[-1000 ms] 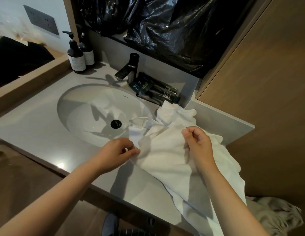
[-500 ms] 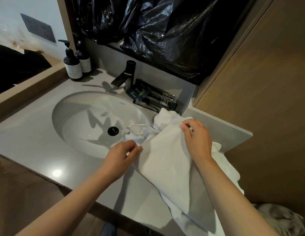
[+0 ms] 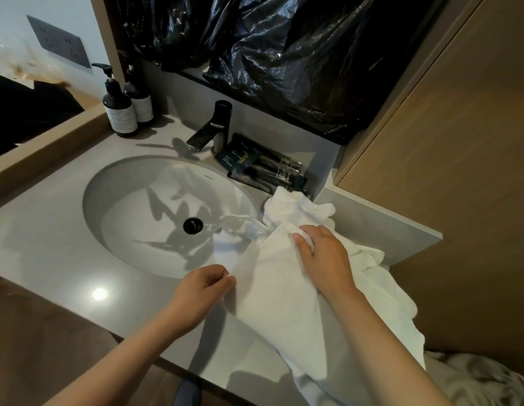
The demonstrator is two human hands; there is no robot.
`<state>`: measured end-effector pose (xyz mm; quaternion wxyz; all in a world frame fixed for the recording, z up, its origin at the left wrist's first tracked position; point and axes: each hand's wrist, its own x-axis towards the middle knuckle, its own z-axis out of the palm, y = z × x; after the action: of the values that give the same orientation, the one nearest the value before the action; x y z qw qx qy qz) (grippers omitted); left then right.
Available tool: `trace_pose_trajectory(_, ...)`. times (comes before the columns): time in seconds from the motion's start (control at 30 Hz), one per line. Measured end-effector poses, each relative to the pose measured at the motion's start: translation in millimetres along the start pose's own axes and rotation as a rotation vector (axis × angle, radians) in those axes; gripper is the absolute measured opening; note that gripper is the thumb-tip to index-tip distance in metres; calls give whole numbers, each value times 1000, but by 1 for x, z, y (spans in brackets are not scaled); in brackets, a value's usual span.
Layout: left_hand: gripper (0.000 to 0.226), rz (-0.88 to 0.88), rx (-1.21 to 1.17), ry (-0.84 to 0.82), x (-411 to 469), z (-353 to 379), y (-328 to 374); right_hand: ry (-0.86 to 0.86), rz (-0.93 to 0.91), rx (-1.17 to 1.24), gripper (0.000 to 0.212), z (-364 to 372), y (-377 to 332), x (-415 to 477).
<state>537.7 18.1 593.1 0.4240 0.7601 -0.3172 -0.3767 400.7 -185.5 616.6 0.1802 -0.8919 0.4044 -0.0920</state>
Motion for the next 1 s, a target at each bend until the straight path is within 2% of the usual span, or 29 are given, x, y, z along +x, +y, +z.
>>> trace_pose_trajectory(0.13, 42, -11, -24, -65, -2, -2, 2, 26, -35, -43, 29, -1, 1, -12)
trace_pose_trajectory(0.23, 37, 55, -13, -77, -5, -2, 10, 117, -65, 129, 24, -9, -7, -15)
trace_pose_trajectory(0.33, 56, 88, -81, -133, -14, -10, 8, 150, -54, 397, 29, -15, -13, -20)
trace_pose_trajectory(0.37, 60, 93, -104, -168, -19, -14, 6, 121, -56, 417, 30, -15, -13, -23)
trace_pose_trajectory(0.43, 54, 118, -33, -213, -31, -19, -2, -7, -85, 268, 31, -9, -11, -28)
trace_pose_trajectory(0.53, 36, 111, 219, -151, -35, -13, -21, -227, -144, -63, 38, 7, -5, -34)
trace_pose_trajectory(0.63, 42, 19, 293, -114, -30, -3, -27, -175, -143, -26, 38, 11, -3, -41)
trace_pose_trajectory(0.7, 46, 22, 273, -106, -26, 2, -24, -150, -144, 12, 35, 9, -1, -44)
trace_pose_trajectory(0.8, 39, 31, 136, -85, -18, 9, -11, -135, -176, -2, 28, 7, -1, -48)
trace_pose_trajectory(0.9, 38, -37, -43, -120, -12, 9, -1, -104, -160, 53, 28, 6, -5, -50)
trace_pose_trajectory(1.0, 36, -72, -49, -142, -13, 4, -6, -94, -176, 8, 17, 8, -5, -52)
